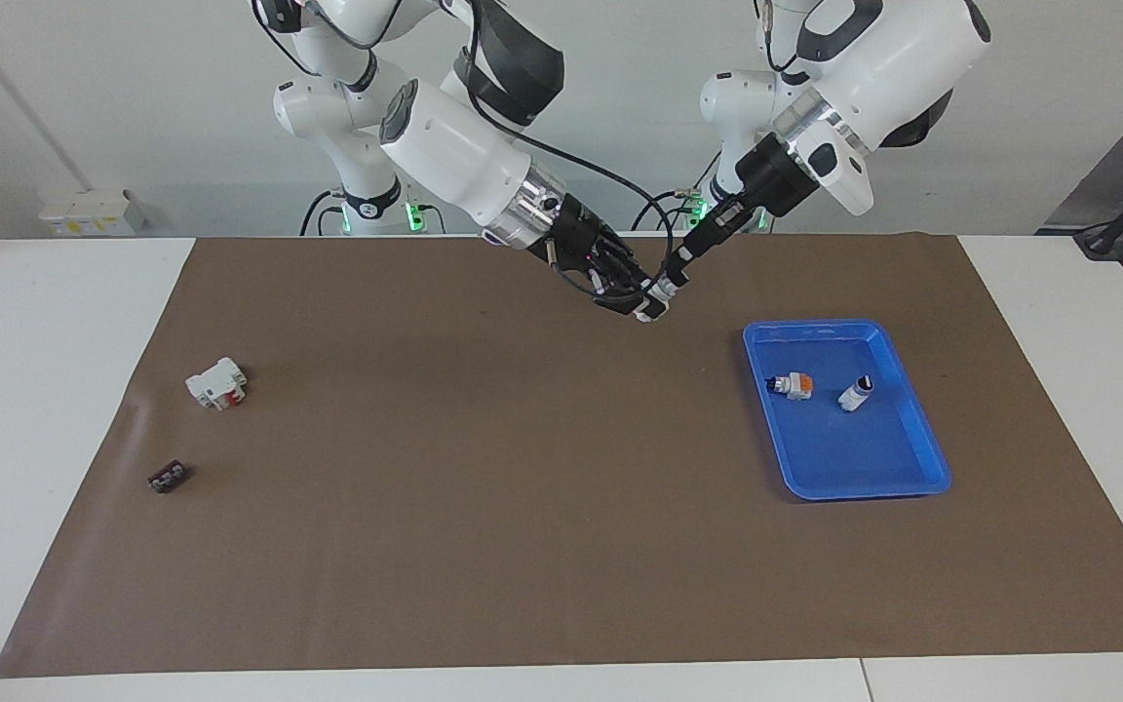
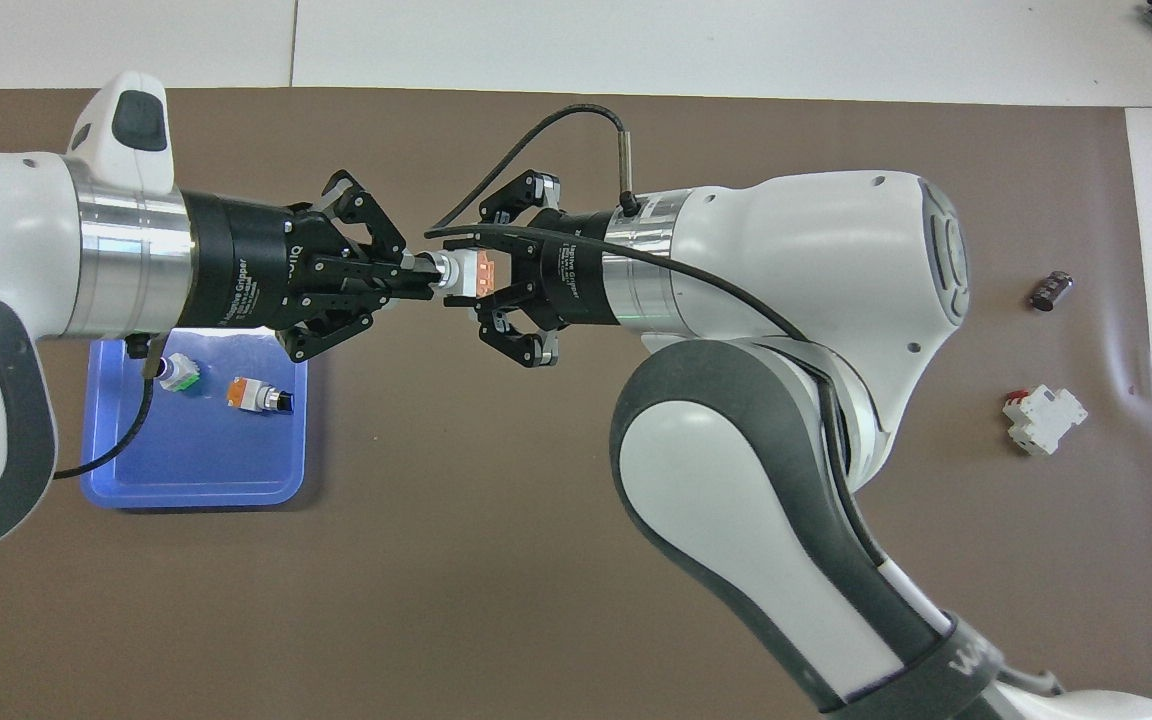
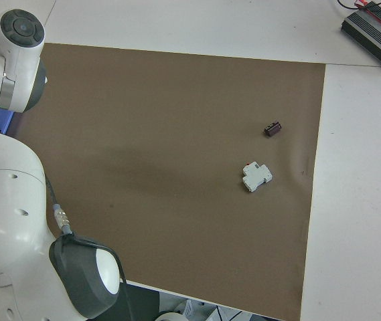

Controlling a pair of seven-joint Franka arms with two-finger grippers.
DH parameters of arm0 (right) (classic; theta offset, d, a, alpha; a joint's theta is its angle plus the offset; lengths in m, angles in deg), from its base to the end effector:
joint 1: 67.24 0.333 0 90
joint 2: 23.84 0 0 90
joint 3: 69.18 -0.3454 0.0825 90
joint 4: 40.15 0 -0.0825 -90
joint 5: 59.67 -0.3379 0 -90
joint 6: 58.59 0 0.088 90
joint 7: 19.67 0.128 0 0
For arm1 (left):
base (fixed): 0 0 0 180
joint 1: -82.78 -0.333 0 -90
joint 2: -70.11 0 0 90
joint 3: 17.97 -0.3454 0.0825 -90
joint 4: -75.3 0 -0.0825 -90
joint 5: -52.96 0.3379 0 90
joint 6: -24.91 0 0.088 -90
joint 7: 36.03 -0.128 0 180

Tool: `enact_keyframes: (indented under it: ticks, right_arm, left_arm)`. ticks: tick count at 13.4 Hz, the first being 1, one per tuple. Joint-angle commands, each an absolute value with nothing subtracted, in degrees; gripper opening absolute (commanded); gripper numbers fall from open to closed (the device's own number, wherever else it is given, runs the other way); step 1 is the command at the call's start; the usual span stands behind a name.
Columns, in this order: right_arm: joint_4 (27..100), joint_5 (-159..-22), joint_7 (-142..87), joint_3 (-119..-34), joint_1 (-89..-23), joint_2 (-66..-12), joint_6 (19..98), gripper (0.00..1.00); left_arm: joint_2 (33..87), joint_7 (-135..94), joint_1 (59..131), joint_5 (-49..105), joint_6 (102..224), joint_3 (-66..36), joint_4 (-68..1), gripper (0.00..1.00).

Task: Turn and place switch with both arms
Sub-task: 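Close the left gripper on the switch end held by the right gripper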

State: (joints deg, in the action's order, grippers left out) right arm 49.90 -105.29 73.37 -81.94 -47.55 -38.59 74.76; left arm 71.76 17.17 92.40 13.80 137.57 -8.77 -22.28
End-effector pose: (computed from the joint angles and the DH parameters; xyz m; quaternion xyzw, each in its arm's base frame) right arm 0.5503 0.3554 0.5835 -0.6623 0.6150 0.2197 0.3674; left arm 0.4938 -0.2260 0.6489 0.8669 0.3546 -0.0788 0.3415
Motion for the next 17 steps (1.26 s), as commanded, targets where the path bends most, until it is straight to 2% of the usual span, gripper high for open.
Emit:
enact_keyframes:
  ticks: [1, 8, 17]
  right_arm:
    - [50.9, -105.0, 72.4, -82.3, -48.9, -36.9, 73.9, 0.0]
    - [50.9, -105.0, 72.4, -82.1, -49.5, -36.4, 72.6, 0.0]
    - [50.9, -105.0, 72.5, -82.1, -49.5, -36.2, 72.6, 0.0]
  left_arm:
    - [73.0, 12.5, 92.2, 15.8, 139.0, -9.4, -24.7, 0.0]
    - [74.6, -13.9, 92.2, 15.7, 139.3, -9.5, -27.9, 0.0]
    - [74.5, -31.2, 93.1, 15.6, 140.5, -9.4, -27.8, 0.0]
